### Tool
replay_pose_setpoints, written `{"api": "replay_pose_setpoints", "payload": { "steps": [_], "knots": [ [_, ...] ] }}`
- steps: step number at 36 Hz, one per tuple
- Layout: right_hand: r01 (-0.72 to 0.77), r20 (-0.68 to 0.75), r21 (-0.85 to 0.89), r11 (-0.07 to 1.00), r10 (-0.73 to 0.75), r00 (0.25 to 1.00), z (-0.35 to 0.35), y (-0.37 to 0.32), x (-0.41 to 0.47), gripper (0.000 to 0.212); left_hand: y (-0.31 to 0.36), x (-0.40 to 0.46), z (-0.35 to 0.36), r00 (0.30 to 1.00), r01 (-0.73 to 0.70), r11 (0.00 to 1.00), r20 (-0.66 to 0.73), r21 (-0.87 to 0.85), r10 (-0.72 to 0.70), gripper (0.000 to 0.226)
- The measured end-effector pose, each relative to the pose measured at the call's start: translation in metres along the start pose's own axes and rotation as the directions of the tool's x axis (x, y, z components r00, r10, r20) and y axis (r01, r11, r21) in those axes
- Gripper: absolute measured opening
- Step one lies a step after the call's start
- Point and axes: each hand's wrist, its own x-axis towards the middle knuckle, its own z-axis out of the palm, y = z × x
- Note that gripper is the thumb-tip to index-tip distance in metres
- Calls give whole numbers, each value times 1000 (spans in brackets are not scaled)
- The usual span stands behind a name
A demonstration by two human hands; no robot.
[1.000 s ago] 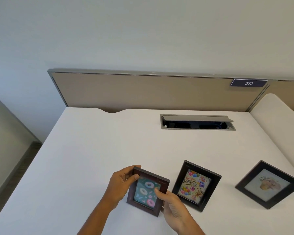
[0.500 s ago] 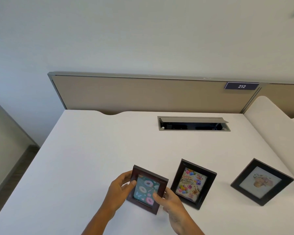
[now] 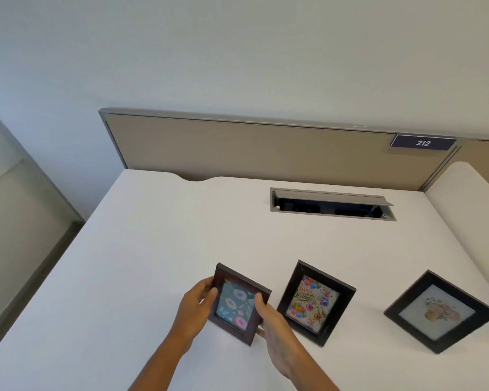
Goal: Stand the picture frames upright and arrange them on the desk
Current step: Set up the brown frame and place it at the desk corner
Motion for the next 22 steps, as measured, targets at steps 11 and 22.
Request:
{"api": "replay_pose_setpoints", "payload": {
  "steps": [11, 22],
  "knots": [
    [-47, 135, -49, 998, 53, 989, -20, -6, 4, 74, 10, -8, 28, 986, 51, 996, -161, 72, -39, 20],
    [21, 103, -15, 1000, -20, 995, -22, -17, 4, 71, 7, -10, 31, 976, 41, 995, -219, 88, -21, 18]
  ]
}}
